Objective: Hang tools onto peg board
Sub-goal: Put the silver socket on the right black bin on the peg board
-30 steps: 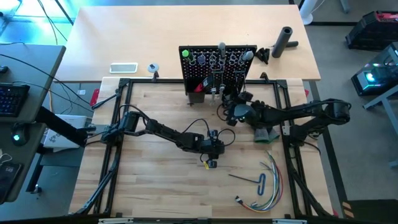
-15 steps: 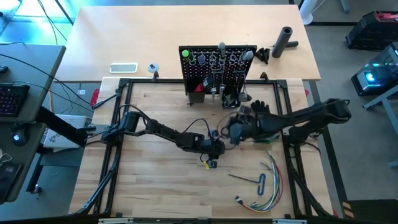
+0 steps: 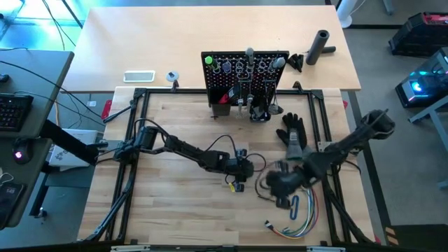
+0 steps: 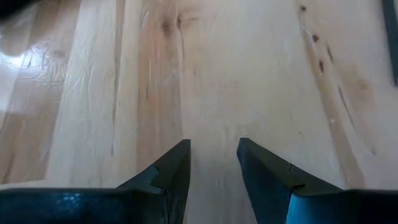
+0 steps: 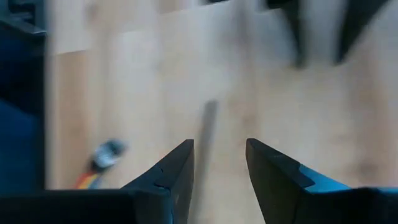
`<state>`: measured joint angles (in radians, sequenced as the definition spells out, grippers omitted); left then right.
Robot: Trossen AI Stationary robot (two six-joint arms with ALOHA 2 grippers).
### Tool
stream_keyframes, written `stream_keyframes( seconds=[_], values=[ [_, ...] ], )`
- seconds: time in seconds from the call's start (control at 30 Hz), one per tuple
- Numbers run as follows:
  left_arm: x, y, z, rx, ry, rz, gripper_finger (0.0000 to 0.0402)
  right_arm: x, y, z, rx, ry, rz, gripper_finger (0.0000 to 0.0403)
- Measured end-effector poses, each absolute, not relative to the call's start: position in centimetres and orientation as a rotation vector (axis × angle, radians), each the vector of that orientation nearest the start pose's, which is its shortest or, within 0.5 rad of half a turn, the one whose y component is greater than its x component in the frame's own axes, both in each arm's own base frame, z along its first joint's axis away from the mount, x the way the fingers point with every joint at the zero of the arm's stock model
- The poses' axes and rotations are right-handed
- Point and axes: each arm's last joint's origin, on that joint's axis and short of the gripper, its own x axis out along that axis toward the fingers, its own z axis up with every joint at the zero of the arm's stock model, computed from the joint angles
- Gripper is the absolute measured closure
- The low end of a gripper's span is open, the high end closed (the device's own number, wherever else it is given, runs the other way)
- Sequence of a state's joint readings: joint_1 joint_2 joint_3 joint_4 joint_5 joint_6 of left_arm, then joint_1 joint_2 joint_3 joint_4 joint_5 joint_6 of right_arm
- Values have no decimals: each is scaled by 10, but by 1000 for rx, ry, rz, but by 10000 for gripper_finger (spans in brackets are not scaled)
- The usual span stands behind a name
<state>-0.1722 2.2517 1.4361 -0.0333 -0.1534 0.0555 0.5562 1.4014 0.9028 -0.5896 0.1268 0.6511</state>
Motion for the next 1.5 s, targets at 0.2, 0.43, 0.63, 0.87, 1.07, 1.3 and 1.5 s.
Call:
stream_keyframes(
  seconds=[0.2,0.43,0.63,0.87,1.07,1.3,1.5],
  values=[
    [458,-77,100,166,804,-81,268,203,182,215,362,1060,77,261],
    [460,-78,101,141,773,-87,268,183,225,185,623,1109,-107,261],
    [462,-79,102,132,749,-102,268,180,254,160,834,1106,-157,261],
    [462,-79,103,127,743,-112,268,188,271,160,829,1162,-220,261],
    [462,-80,103,103,741,-126,268,188,276,176,780,1284,-423,261],
    [462,-82,103,94,734,-131,268,188,286,182,918,1215,-487,261],
    [462,-88,105,94,715,-148,268,190,291,166,946,1258,-546,260]
  ],
)
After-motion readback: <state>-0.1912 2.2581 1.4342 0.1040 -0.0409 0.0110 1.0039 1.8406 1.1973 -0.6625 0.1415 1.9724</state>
